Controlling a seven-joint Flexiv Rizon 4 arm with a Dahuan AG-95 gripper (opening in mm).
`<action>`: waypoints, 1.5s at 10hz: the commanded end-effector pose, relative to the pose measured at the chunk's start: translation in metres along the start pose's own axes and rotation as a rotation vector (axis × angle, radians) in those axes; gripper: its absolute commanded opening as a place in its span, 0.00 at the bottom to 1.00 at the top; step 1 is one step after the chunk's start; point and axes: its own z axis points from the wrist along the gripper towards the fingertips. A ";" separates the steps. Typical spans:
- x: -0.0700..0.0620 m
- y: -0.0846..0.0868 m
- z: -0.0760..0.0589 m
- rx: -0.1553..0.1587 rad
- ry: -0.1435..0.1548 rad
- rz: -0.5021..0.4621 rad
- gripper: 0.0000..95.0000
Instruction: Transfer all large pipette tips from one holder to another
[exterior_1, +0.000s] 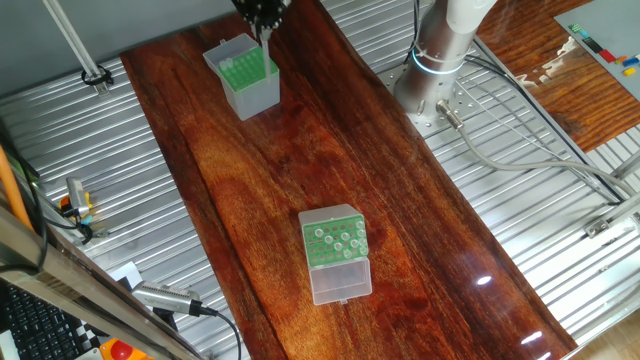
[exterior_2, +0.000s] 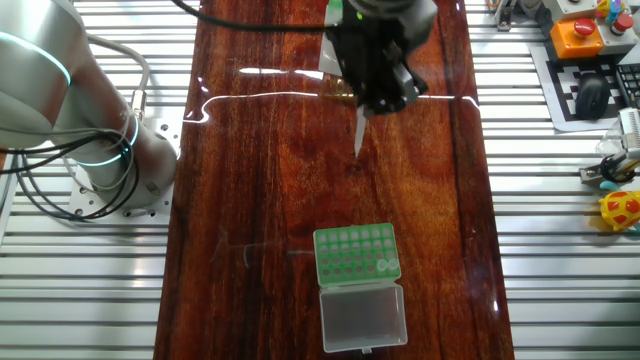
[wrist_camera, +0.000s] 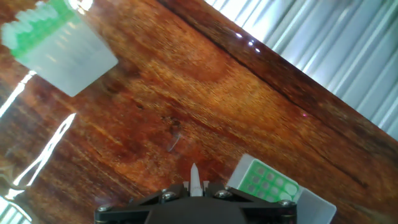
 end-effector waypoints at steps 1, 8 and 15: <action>0.004 -0.004 -0.001 0.027 0.002 0.083 0.00; 0.029 -0.049 -0.006 0.045 0.021 -0.002 0.00; 0.040 -0.067 -0.006 0.077 0.035 0.016 0.00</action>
